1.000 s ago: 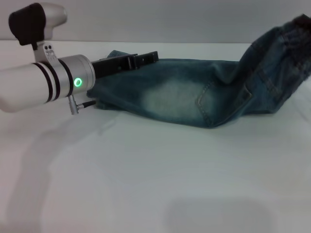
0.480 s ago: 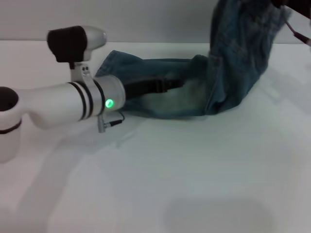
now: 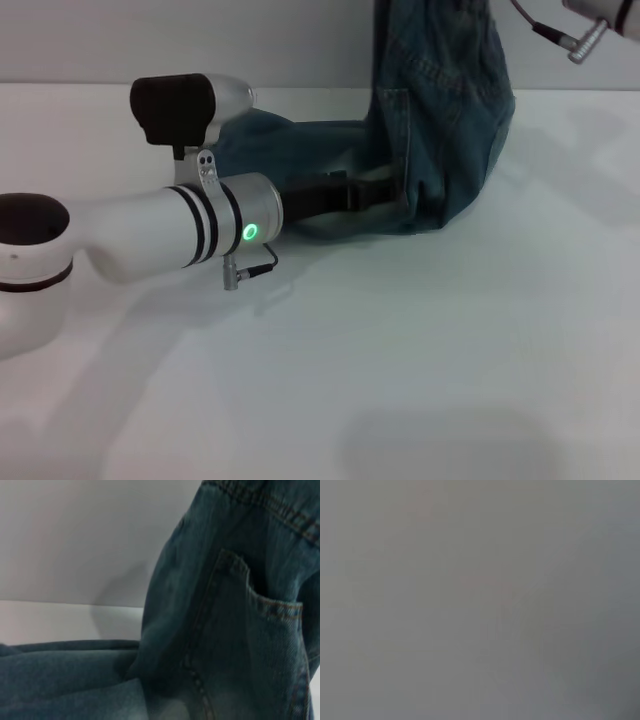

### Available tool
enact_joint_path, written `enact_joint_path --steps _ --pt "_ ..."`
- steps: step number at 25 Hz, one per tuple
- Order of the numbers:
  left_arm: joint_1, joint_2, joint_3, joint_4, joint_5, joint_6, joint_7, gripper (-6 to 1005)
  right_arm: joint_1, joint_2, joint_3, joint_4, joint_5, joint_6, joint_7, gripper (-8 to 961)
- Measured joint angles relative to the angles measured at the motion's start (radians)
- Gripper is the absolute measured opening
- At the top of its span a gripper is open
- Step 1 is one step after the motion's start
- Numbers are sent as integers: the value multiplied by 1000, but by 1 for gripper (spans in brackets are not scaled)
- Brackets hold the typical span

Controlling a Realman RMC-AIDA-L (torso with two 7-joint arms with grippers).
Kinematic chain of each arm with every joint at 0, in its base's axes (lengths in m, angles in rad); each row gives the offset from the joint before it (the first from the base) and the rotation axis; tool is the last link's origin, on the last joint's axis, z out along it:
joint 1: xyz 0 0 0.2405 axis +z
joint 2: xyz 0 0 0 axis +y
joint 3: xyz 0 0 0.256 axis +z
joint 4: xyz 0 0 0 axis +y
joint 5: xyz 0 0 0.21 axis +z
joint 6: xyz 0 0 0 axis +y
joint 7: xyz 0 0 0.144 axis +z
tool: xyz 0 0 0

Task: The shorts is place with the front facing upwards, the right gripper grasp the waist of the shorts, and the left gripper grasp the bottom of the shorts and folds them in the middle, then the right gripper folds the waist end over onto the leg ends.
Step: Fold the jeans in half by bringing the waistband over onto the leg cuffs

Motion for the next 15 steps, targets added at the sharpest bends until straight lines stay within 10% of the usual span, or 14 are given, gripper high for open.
enact_joint_path --steps 15 --pt "4 -1 8 12 -13 6 5 864 85 8 -72 18 3 -42 0 2"
